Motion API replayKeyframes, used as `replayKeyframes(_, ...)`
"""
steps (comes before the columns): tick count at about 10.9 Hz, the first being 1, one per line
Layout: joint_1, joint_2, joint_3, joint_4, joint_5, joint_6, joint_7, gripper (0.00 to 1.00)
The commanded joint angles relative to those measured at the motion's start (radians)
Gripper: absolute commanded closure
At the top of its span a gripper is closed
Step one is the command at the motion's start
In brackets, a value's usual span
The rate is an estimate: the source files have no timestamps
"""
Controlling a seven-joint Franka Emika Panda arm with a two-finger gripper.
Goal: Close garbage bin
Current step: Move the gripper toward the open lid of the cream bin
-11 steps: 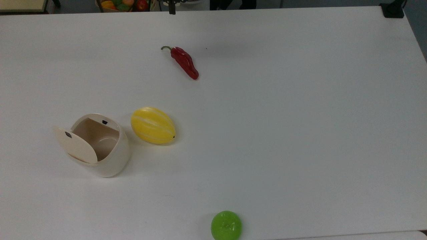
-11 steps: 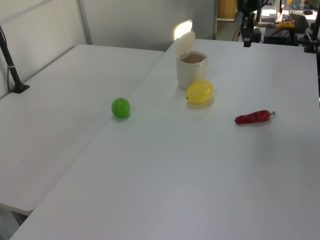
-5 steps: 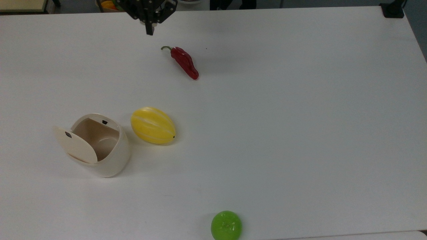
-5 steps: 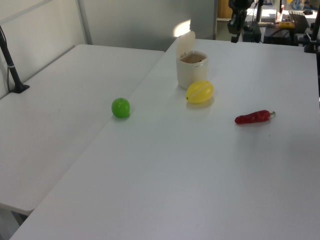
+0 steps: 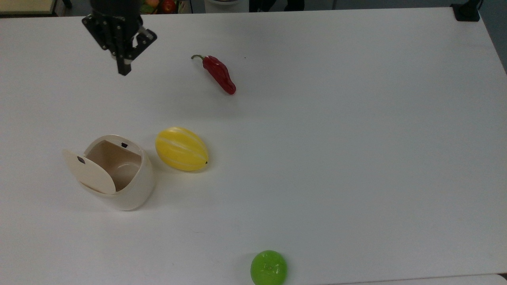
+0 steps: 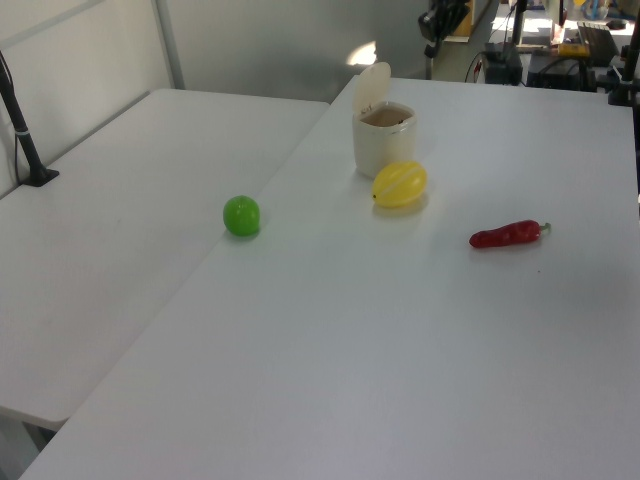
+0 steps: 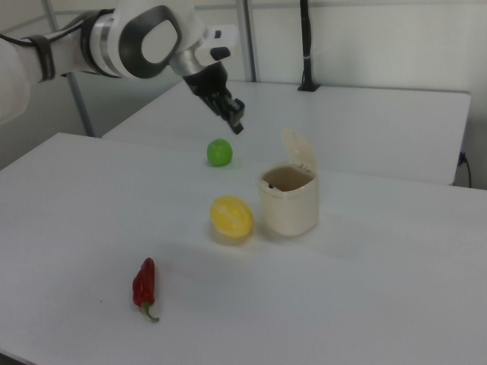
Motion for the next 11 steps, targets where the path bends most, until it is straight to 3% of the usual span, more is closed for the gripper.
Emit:
replayKeyframes(1, -0.04, 0.072, 0.002, 0.046, -0.016, 0.195, 0.068, 1.0)
replayKeyframes(6, -0.086, 0.17, 0.002, 0.047, -0.007, 0.554, 0.071, 1.0)
replayKeyframes(11, -0.1, 0.28, 0.002, 0.045, -0.004, 0.781, 0.068, 1.0)
